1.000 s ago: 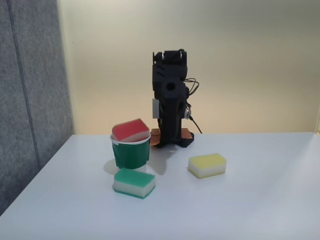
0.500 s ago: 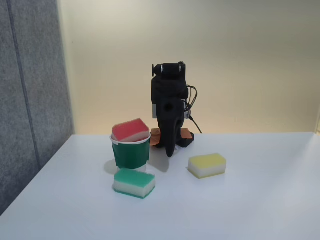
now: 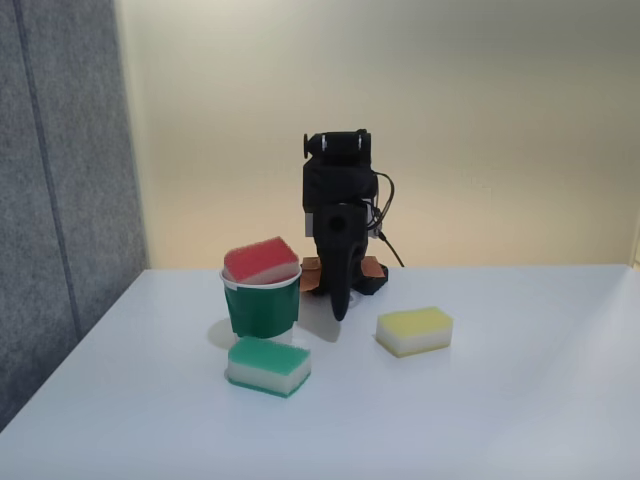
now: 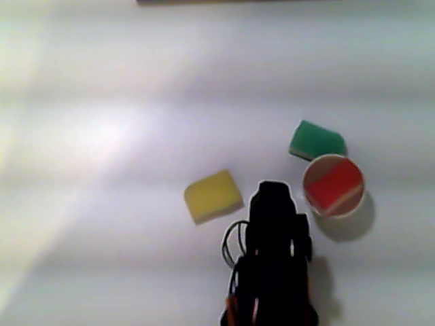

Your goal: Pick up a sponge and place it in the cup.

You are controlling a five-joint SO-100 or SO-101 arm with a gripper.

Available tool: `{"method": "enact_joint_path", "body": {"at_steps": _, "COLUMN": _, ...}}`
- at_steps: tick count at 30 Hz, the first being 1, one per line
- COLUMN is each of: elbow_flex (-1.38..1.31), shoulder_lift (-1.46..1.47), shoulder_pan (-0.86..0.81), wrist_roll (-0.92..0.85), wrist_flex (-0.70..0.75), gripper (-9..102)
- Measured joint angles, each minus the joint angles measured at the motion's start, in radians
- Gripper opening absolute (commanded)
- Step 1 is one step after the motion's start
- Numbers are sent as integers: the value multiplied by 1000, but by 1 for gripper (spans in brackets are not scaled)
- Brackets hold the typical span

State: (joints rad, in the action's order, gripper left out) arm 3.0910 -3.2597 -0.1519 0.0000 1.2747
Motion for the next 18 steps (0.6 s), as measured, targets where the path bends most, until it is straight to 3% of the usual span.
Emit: {"method": "enact_joint_path", "body": {"at_steps": 18, "elbow_flex": -2, "shoulder_lift": -3, "shoulder_pan": 8, "wrist_roll": -17, "wrist_flex": 20, "gripper": 0}}
